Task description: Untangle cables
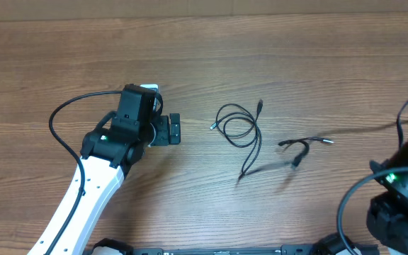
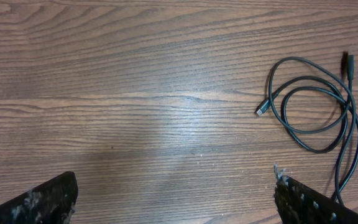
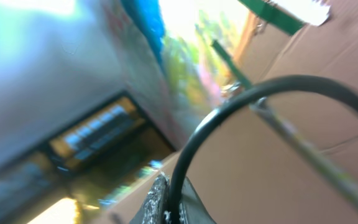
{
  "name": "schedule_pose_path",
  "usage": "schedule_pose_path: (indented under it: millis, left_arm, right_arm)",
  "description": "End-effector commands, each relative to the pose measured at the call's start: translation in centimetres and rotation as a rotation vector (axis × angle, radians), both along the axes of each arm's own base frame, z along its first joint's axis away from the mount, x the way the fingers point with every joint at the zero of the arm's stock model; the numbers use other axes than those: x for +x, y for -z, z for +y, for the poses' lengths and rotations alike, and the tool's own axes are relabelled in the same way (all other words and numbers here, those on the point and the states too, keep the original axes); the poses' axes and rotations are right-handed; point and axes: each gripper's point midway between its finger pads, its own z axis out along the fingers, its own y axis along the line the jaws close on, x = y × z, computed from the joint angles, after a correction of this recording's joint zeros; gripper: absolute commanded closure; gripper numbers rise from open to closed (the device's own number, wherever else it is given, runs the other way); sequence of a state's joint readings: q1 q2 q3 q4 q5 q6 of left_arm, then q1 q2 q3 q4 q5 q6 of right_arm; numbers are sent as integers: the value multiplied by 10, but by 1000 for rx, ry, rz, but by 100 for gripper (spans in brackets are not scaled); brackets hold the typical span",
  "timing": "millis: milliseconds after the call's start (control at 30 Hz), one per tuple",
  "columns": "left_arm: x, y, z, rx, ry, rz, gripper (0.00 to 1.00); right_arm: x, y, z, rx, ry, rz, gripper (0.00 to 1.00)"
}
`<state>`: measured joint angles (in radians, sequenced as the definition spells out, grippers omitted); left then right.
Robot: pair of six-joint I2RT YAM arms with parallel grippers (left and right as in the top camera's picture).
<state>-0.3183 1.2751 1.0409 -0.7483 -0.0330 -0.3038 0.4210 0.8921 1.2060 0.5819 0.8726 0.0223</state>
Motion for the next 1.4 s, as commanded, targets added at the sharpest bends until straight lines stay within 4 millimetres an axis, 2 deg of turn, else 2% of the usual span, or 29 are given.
schedule_pose_path:
  millis: [0, 100, 233, 367, 533, 600, 633, 767, 800, 967, 1033, 1167, 1367]
  left_arm:
    - [3, -7, -1, -1, 17, -17, 0]
    - [3, -7, -1, -1, 17, -18, 0]
    - [3, -7, -1, -1, 17, -18, 0]
    - [3, -7, -1, -1, 17, -17, 1]
    - [3, -7, -1, -1, 17, -18, 0]
    - [3, -7, -1, -1, 17, -17, 0]
    - [3, -7, -1, -1, 17, -17, 1]
    - [3, -7, -1, -1, 17, -17, 0]
    - [3, -7, -1, -1, 17, -18, 1]
    - [3, -7, -1, -1, 17, -18, 0]
    - [3, -7, -1, -1, 17, -18, 0]
    - [3, -7, -1, -1, 17, -17, 0]
    - [3, -7, -1, -1, 16, -18, 0]
  right_arm:
    - [22, 14, 1, -120, 149, 209, 96]
    - [64, 45, 15, -221, 215, 413, 96]
    - [98, 78, 14, -250, 339, 583, 96]
    - [113, 98, 4, -226, 446, 669, 96]
    - [119, 107, -10, -214, 506, 709, 96]
    - [118, 109, -22, -210, 544, 729, 96]
    - [116, 111, -37, -203, 589, 751, 96]
    - [111, 123, -72, -205, 691, 847, 96]
    - [109, 130, -89, -198, 732, 890, 96]
    - [108, 154, -135, -180, 760, 979, 96]
    - [111, 174, -157, -159, 707, 1016, 96]
    - [122, 205, -178, -127, 536, 1055, 96]
    - [123, 249, -216, 27, 330, 1054, 96]
